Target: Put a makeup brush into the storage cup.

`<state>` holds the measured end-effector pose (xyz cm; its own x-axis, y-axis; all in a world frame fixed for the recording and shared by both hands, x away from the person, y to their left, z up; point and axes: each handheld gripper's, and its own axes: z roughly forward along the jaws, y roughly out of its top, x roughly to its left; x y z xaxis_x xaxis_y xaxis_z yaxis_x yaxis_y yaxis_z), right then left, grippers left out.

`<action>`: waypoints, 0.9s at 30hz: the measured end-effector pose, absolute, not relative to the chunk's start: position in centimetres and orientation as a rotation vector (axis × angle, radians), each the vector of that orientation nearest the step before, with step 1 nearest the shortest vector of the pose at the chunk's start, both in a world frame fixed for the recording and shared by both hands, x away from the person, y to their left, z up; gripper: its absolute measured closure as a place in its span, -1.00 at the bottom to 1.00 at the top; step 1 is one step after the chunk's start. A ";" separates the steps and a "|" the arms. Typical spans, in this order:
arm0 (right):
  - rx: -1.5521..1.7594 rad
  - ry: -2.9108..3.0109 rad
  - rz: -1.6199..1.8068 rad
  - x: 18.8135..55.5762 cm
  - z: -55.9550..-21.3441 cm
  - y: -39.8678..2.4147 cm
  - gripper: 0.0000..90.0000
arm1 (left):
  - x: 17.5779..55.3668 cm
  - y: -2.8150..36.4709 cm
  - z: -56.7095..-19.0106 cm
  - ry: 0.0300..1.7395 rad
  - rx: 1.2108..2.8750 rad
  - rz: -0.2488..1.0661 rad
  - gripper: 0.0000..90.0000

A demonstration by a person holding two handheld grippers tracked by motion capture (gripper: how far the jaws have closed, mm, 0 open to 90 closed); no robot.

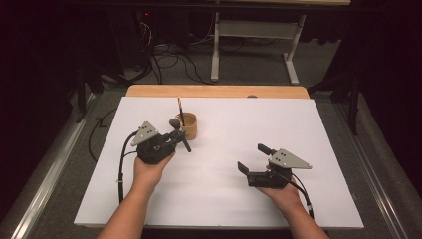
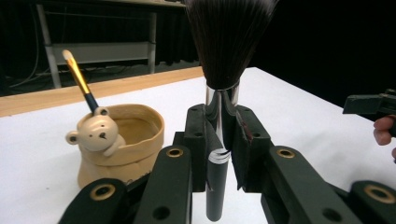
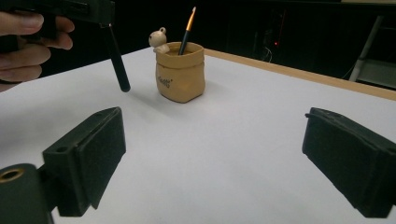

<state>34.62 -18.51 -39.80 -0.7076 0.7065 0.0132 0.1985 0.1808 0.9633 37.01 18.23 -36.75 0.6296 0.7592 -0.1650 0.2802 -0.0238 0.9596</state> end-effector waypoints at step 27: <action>0.858 2.035 1.531 34.7 -39.9 -18.5 -0.98 | 38.4 18.6 -34.3 0.904 1.581 0.523 0.73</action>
<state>34.73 -18.47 -39.91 -0.7052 0.7089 0.0135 0.2092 0.1899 0.9592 38.44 18.62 -34.26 0.5994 0.7866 -0.1485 0.2628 -0.0180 0.9647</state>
